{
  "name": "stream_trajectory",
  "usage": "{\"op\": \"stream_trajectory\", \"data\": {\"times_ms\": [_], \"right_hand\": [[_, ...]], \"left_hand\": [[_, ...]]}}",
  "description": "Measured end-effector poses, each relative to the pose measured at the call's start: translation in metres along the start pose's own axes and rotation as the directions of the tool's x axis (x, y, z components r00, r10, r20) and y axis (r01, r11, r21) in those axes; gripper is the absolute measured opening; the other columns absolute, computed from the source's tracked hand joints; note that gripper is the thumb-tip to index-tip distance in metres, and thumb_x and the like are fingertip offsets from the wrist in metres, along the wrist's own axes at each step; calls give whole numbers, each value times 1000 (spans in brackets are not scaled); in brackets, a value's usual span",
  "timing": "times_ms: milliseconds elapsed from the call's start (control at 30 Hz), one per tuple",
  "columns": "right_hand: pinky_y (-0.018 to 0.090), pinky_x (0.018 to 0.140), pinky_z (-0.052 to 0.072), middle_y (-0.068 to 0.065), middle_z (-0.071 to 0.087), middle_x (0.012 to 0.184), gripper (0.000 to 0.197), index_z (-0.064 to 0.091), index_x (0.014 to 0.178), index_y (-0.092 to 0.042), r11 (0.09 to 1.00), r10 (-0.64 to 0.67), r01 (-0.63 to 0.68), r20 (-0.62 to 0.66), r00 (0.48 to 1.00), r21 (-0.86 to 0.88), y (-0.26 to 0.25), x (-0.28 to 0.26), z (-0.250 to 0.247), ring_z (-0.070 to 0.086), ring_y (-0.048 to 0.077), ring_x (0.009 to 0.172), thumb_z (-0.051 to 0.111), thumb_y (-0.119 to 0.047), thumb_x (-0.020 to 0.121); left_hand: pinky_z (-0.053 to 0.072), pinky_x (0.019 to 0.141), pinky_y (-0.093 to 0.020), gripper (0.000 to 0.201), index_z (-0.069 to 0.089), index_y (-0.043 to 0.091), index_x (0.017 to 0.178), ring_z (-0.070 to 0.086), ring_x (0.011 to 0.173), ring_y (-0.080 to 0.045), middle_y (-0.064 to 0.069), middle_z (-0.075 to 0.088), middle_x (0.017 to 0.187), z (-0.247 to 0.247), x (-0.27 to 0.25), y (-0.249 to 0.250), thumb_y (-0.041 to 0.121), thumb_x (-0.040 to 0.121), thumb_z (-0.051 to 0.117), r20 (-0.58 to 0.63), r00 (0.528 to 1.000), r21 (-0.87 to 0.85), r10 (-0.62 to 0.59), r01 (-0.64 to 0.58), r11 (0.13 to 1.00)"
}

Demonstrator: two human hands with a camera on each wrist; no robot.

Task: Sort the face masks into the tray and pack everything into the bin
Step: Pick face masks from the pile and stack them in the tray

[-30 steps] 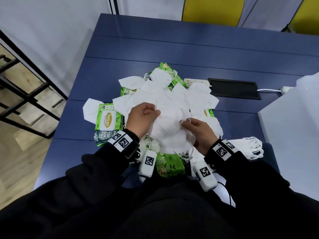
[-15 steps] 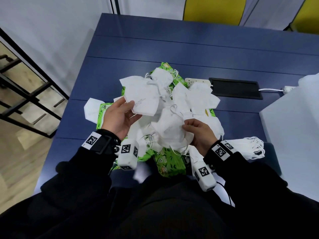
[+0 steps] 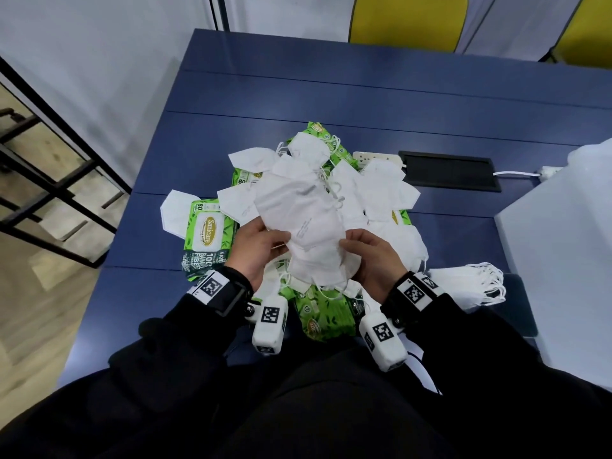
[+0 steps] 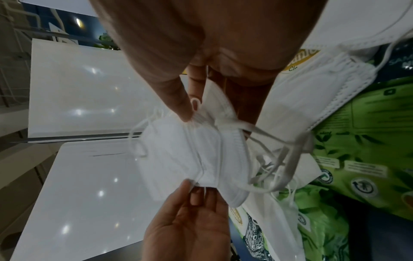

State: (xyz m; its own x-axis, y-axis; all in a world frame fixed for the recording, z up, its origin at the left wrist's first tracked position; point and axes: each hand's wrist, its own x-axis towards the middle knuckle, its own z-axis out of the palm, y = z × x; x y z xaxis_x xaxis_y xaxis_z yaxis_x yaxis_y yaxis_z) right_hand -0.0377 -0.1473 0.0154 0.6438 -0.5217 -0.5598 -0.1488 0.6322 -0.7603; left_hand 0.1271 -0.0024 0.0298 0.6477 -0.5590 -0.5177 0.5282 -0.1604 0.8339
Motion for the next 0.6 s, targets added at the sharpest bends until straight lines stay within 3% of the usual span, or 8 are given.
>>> {"op": "stream_trajectory", "data": {"times_ms": [100, 233, 367, 467, 533, 600], "right_hand": [[35, 65, 55, 14, 71, 93, 7, 69, 91, -9, 999, 41, -40, 8, 999, -35, 2, -1, -2, 68, 28, 77, 74, -12, 88], [39, 72, 60, 22, 73, 111, 33, 73, 112, 0, 992, 85, -71, 131, 988, -107, 4, -6, 0, 71, 31, 91, 76, -16, 83], [39, 78, 58, 27, 68, 119, 50, 63, 122, 10, 988, 98, -70, 209, 973, -135, 8, -6, 6, 67, 37, 101, 79, -8, 79], [38, 82, 57, 25, 71, 115, 38, 66, 118, 6, 988, 61, -18, 284, 957, -153, 7, -8, 9, 69, 37, 103, 75, 5, 81], [38, 83, 56, 22, 72, 105, 31, 73, 103, -5, 983, 44, 5, 263, 964, -182, 8, -7, 8, 70, 34, 97, 78, 8, 76], [38, 85, 55, 19, 73, 95, 26, 75, 82, -16, 979, 21, 15, 177, 984, -203, 9, -5, 6, 70, 30, 90, 83, 6, 70]], "left_hand": [[58, 79, -37, 28, 71, 6, 90, 67, 79, -24, -9, 74, 87, -2, -2, 5, -16, 83, 56, 31, 999, 30, 7, -8, 1000], [56, 70, -37, 32, 69, 9, 76, 59, 70, -25, -11, 65, 78, -2, -6, 7, -17, 80, 50, 28, 1000, 67, -2, 0, 998], [51, 63, -34, 23, 70, 3, 83, 59, 68, -22, -8, 68, 77, -1, -8, 3, -2, 65, 56, 41, 999, 228, 6, -15, 974], [42, 67, -40, 31, 65, -2, 80, 53, 71, -21, -10, 62, 76, -5, -4, -2, 10, 54, 55, 41, 999, 310, 32, -43, 950], [41, 68, -39, 20, 64, 4, 71, 53, 69, -19, -5, 62, 70, -6, -4, 0, 13, 55, 56, 51, 997, 358, 64, -78, 931], [48, 69, -38, 22, 70, 11, 75, 60, 71, -20, -2, 70, 75, -8, -4, 1, 16, 59, 57, 52, 992, 404, 114, -125, 906]]}}
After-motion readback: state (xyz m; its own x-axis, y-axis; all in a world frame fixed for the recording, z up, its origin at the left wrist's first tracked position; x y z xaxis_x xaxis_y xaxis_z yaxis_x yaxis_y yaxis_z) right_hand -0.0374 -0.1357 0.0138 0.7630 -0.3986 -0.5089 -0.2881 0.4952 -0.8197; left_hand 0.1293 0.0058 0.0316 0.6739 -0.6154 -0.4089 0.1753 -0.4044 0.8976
